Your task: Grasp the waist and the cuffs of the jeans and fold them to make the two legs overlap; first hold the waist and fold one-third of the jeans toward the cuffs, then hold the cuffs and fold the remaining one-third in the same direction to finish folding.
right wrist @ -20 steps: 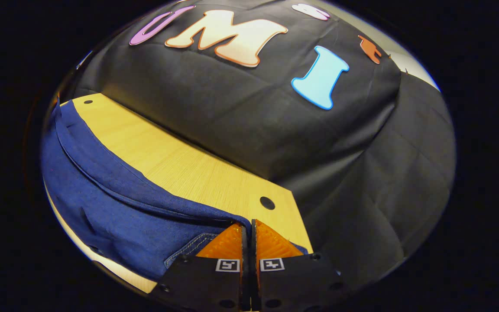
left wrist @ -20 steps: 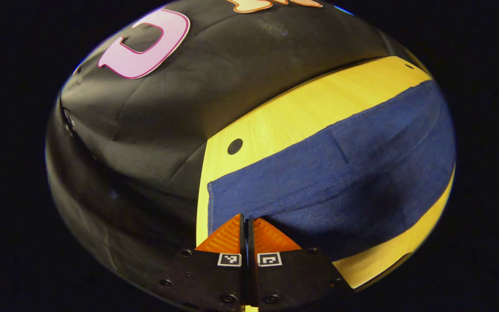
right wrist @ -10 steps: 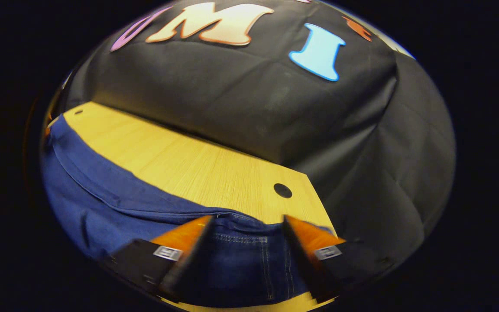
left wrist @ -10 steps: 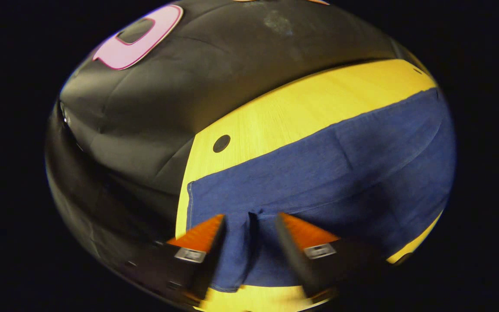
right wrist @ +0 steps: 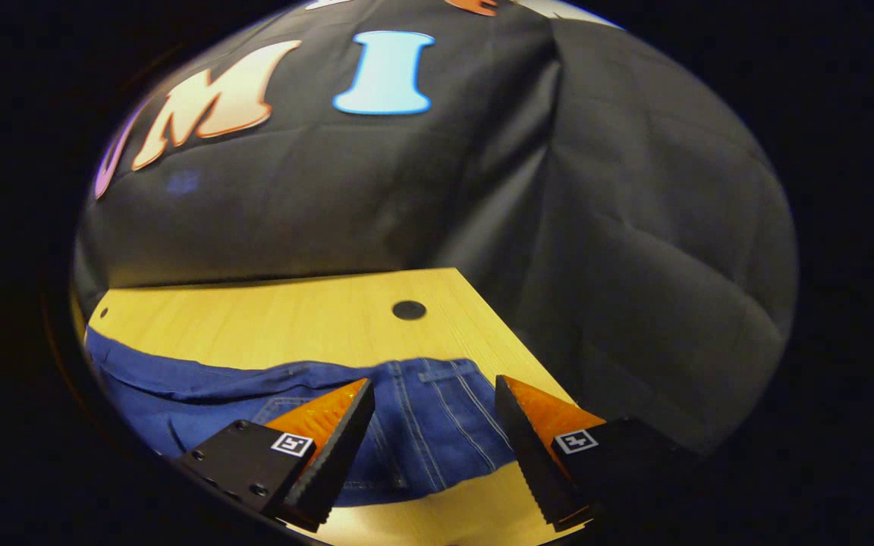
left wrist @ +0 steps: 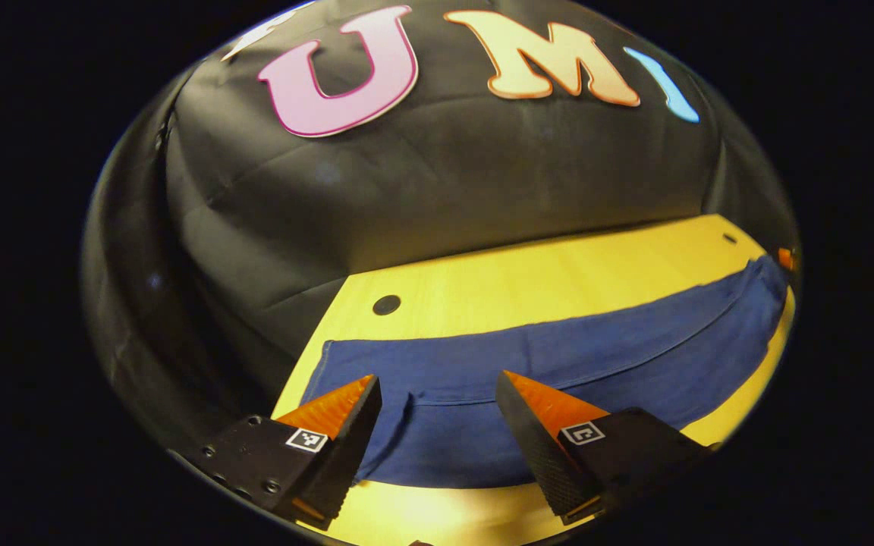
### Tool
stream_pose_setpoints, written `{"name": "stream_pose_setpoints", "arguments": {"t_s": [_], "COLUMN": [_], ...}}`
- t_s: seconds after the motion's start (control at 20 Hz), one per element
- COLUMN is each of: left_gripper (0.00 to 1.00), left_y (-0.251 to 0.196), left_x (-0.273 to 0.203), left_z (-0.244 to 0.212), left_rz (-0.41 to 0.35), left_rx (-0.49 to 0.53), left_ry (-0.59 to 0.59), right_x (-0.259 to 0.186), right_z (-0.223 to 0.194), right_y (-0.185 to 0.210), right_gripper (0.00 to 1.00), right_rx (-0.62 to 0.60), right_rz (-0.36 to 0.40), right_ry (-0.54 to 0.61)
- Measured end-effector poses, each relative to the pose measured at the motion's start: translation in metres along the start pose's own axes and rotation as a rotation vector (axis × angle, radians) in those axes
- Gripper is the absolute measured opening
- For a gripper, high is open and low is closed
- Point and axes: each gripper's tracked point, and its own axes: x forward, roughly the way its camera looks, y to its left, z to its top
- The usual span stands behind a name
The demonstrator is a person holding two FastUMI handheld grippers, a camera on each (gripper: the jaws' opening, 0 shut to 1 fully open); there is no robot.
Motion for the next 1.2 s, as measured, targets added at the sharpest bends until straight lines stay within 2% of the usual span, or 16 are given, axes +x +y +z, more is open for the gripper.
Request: {"name": "stream_pose_setpoints", "arguments": {"t_s": [0.2, 0.4, 0.5, 0.6, 0.7, 0.75, 0.85, 1.0, 1.2], "left_gripper": [0.95, 0.95, 0.96, 0.96, 0.94, 0.95, 0.94, 0.94, 0.94], "left_y": [-0.024, -0.047, -0.050, -0.052, -0.057, -0.060, -0.065, -0.070, -0.060], "left_x": [-0.021, -0.033, -0.034, -0.033, -0.031, -0.028, -0.027, -0.030, -0.035], "left_z": [0.019, 0.025, 0.029, 0.033, 0.037, 0.039, 0.043, 0.049, 0.049], "left_rz": [-0.084, -0.136, -0.135, -0.129, -0.128, -0.134, -0.136, -0.141, -0.117], "left_rx": [-0.092, -0.198, -0.206, -0.190, -0.178, -0.179, -0.190, -0.205, -0.196], "left_ry": [-0.055, -0.071, -0.070, -0.068, -0.064, -0.062, -0.057, -0.062, -0.063], "right_x": [0.013, 0.021, 0.026, 0.024, 0.027, 0.028, 0.035, 0.039, 0.052], "right_z": [-0.039, -0.079, -0.074, -0.074, -0.073, -0.069, -0.070, -0.062, -0.053], "right_y": [-0.023, -0.031, -0.038, -0.028, -0.023, -0.029, -0.034, -0.044, -0.079], "right_gripper": [1.00, 0.99, 0.98, 0.71, 0.43, 0.25, 0.02, 0.03, 0.03], "right_rx": [0.145, 0.362, 0.430, 0.460, 0.440, 0.419, 0.406, 0.406, 0.391], "right_rz": [-0.051, -0.079, -0.100, -0.045, -0.002, -0.012, -0.024, -0.030, -0.098], "right_ry": [0.115, 0.238, 0.222, 0.255, 0.264, 0.240, 0.224, 0.214, 0.209]}}
